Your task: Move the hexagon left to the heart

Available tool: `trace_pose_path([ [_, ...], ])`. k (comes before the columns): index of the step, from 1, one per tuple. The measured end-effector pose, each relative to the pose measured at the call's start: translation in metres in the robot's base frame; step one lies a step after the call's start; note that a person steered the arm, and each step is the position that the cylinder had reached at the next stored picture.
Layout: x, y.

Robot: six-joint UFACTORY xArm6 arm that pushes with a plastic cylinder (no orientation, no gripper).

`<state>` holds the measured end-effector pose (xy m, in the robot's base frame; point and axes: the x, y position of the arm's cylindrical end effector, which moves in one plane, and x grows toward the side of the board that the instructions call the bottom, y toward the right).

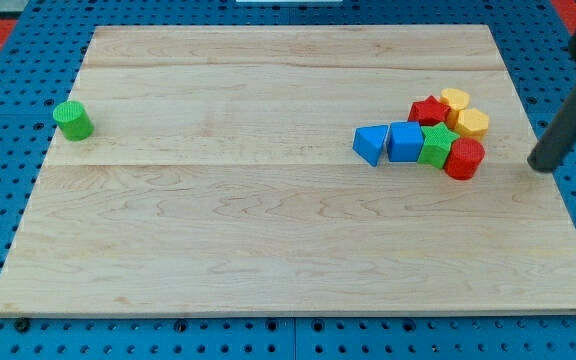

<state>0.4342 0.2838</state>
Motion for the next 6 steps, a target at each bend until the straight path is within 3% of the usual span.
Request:
trace_pose_path([
  [2,-0.038,-0.138],
  [3,-0.066,-0.177],
  [4,-0.077,-0.161],
  [6,-0.045,-0.151],
])
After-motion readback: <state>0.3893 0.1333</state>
